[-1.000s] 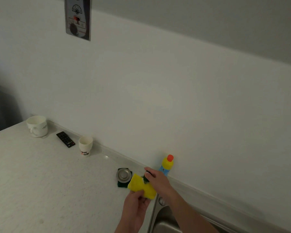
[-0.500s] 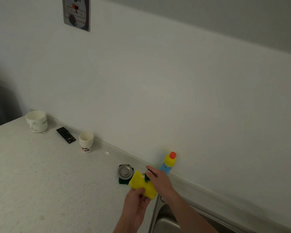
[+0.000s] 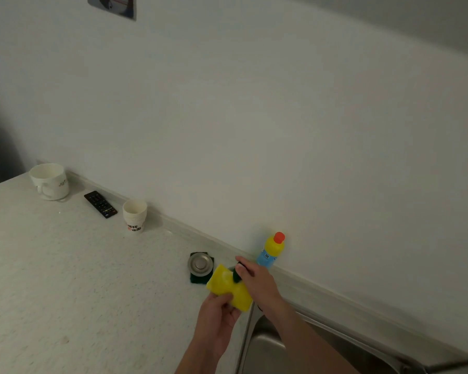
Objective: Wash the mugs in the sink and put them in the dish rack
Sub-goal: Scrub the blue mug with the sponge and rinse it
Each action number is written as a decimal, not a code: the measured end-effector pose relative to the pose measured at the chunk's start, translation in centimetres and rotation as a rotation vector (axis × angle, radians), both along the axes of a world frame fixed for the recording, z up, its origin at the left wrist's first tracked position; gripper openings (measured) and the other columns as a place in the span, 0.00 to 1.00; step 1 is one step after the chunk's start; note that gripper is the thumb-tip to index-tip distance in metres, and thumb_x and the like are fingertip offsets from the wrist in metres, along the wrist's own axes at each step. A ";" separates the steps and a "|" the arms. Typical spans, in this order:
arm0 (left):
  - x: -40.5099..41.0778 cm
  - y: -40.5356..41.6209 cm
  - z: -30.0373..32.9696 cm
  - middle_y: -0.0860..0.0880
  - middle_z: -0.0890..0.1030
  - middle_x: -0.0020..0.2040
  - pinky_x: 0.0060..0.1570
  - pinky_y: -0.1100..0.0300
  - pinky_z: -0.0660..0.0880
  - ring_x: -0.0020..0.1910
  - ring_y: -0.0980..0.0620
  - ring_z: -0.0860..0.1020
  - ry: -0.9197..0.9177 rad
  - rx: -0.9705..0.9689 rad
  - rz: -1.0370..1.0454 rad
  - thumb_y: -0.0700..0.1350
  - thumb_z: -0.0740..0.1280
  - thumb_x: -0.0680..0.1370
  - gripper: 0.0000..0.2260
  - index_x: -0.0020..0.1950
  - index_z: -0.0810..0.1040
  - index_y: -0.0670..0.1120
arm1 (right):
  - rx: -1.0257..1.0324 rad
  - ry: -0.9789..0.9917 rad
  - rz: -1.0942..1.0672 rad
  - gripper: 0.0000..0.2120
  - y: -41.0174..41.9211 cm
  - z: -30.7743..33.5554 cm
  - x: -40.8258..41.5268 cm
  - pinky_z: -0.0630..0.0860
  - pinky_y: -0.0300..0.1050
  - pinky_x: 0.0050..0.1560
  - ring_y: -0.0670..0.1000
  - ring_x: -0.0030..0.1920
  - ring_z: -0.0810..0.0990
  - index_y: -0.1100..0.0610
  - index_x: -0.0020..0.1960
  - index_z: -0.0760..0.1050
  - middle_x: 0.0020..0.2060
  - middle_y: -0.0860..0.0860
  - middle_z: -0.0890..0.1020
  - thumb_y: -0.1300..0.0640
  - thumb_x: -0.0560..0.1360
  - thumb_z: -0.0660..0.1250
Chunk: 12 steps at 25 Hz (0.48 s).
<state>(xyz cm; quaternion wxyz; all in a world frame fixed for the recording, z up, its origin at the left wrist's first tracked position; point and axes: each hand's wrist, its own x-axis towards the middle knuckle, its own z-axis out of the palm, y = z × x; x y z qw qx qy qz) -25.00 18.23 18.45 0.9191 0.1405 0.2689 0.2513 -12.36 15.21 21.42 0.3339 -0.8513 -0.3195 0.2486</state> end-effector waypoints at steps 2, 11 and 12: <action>-0.1 0.0 0.1 0.39 0.83 0.56 0.43 0.52 0.83 0.52 0.41 0.84 0.011 0.003 -0.003 0.31 0.57 0.80 0.16 0.66 0.73 0.40 | -0.028 -0.014 0.000 0.18 0.1 0.3 -0.3 0.65 0.36 0.60 0.46 0.67 0.72 0.45 0.72 0.72 0.67 0.46 0.76 0.48 0.83 0.59; -1.0 0.5 1.8 0.40 0.84 0.55 0.40 0.54 0.83 0.52 0.41 0.83 0.073 0.097 -0.052 0.31 0.57 0.81 0.17 0.69 0.71 0.39 | -0.163 -0.114 0.061 0.22 0.2 3.8 -0.1 0.65 0.39 0.63 0.49 0.71 0.70 0.47 0.76 0.65 0.72 0.48 0.72 0.45 0.83 0.56; -1.3 0.4 2.0 0.40 0.83 0.56 0.42 0.55 0.83 0.54 0.41 0.83 0.068 0.131 -0.078 0.31 0.57 0.81 0.17 0.69 0.72 0.40 | -0.155 -0.133 0.040 0.23 -0.1 4.2 -0.2 0.65 0.40 0.65 0.50 0.70 0.71 0.48 0.76 0.65 0.72 0.49 0.72 0.45 0.83 0.56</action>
